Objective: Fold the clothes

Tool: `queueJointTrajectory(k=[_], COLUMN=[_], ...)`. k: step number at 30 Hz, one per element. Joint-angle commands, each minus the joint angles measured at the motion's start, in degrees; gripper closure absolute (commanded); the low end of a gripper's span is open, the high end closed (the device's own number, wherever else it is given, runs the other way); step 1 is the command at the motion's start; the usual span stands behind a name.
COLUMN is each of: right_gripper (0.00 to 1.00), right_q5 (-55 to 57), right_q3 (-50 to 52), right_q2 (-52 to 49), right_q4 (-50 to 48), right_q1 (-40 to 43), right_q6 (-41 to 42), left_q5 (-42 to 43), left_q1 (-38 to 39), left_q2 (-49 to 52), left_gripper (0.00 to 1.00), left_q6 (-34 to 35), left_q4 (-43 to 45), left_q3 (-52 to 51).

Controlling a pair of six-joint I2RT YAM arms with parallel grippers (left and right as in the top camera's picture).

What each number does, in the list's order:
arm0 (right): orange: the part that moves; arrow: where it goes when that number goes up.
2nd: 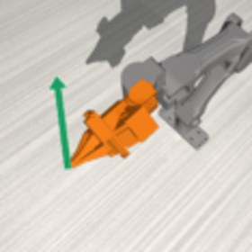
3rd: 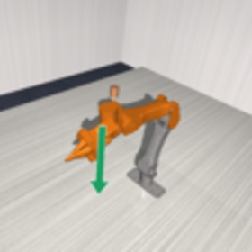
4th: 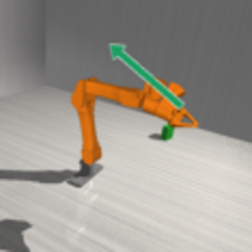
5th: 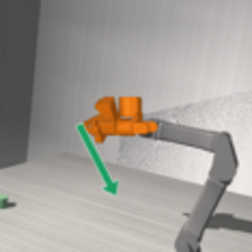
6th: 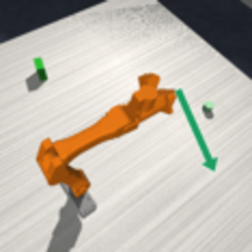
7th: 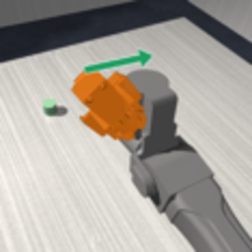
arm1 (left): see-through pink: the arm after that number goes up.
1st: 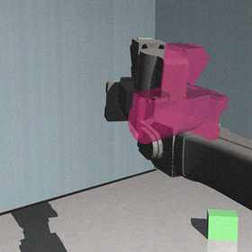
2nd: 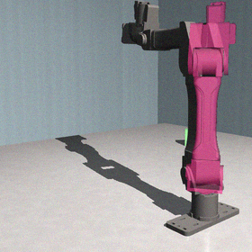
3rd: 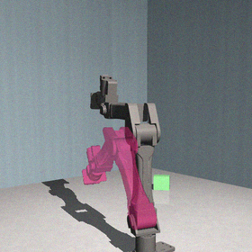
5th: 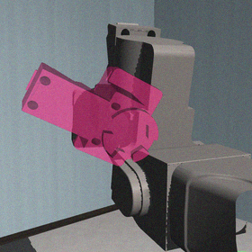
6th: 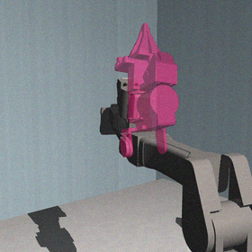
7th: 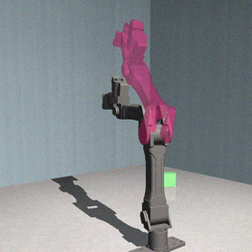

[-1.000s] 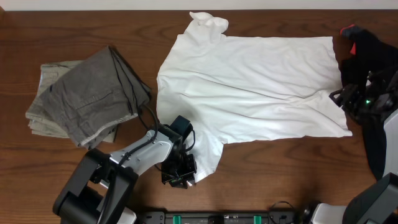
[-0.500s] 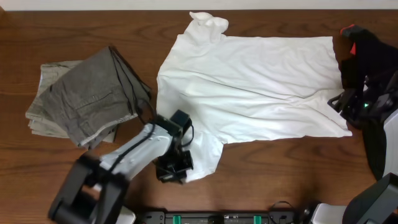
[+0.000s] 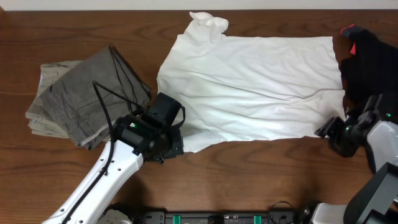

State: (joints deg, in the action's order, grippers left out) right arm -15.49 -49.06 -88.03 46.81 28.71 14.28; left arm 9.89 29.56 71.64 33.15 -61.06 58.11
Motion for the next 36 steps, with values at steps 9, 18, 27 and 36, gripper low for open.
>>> queueJointTrajectory(k=[9,18,27,36], right_gripper=[0.37,0.82,0.99,0.67], right_q5=[5.33,5.29,5.09,10.16], right_q3=[10.88,12.7,7.23,6.62], right_q2=[-0.28,-0.24,6.32,9.27], right_q4=[-17.2,-23.45,-10.78,-6.78], right_q1=[0.52,0.52,0.52,0.59], right_q6=[8.59,7.74,4.85,6.08], left_q5=[-2.01,-2.03,-3.69,-7.98], left_q1=[-0.24,-0.26,-0.26,-0.24], left_q2=[0.04,0.04,-2.14,-5.64], left_gripper=[0.94,0.94,0.94,0.94], left_q6=[-0.57,-1.09,-1.62,-1.62], left_q4=[-0.24,-1.79,-5.66,-6.99], left_q3=[0.31,0.31,2.86,6.16])
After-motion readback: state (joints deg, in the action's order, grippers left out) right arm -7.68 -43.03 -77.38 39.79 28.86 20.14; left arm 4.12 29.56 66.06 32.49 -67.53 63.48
